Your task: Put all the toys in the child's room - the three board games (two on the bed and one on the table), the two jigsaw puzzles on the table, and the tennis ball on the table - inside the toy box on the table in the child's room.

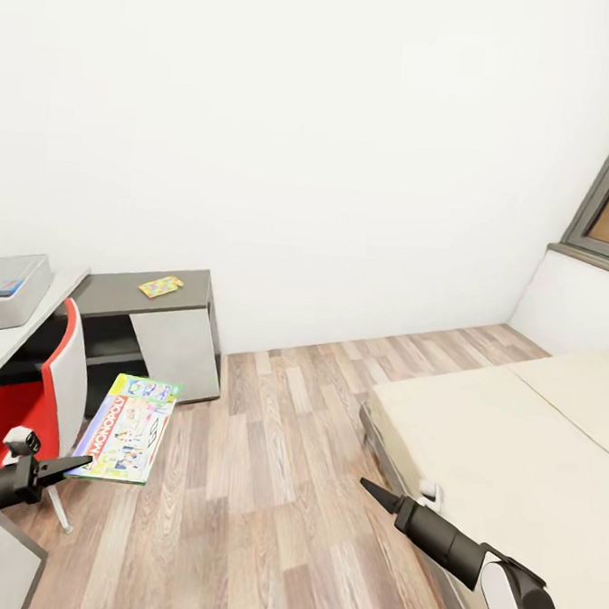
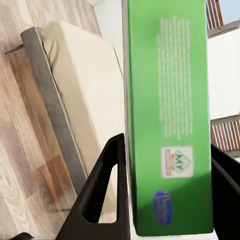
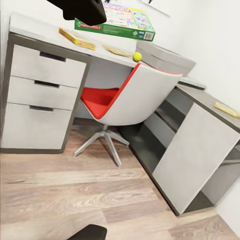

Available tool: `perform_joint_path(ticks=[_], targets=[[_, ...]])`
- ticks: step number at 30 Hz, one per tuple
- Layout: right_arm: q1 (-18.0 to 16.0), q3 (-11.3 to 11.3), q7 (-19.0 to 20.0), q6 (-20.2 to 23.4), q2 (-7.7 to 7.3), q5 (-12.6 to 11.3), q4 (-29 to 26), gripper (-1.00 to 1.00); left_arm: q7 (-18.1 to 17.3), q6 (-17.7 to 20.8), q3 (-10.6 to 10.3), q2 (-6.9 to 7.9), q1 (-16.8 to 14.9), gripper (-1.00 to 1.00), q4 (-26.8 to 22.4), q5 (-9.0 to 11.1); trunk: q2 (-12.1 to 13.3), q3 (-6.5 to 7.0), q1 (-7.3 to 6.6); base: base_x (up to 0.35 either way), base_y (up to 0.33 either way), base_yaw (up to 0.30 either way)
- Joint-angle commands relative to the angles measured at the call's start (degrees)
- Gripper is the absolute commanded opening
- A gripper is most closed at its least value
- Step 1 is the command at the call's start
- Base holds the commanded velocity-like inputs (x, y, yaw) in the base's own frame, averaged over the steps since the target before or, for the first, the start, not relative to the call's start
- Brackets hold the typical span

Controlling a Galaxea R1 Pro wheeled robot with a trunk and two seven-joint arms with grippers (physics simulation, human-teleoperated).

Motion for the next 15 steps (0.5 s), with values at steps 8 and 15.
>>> perform_joint_path(ticks=[8,15], targets=[[0.0,-0.1,0.0,0.4,0.04,-0.2,0.0,1.00,-0.3,0.3,0.0,0.00,-0.1,-1.00,-0.1,0.0,3.2,1.18,-1.75,0.000,0.000,0.282],[0.0,-0.1,0.0,0.4,0.02,-0.2,0.0,1.00,-0.3,0.3,0.0,0.00,-0.1,-1.00,-0.1,0.0,6.0,2.27,-3.29,0.000,0.000,0.282]])
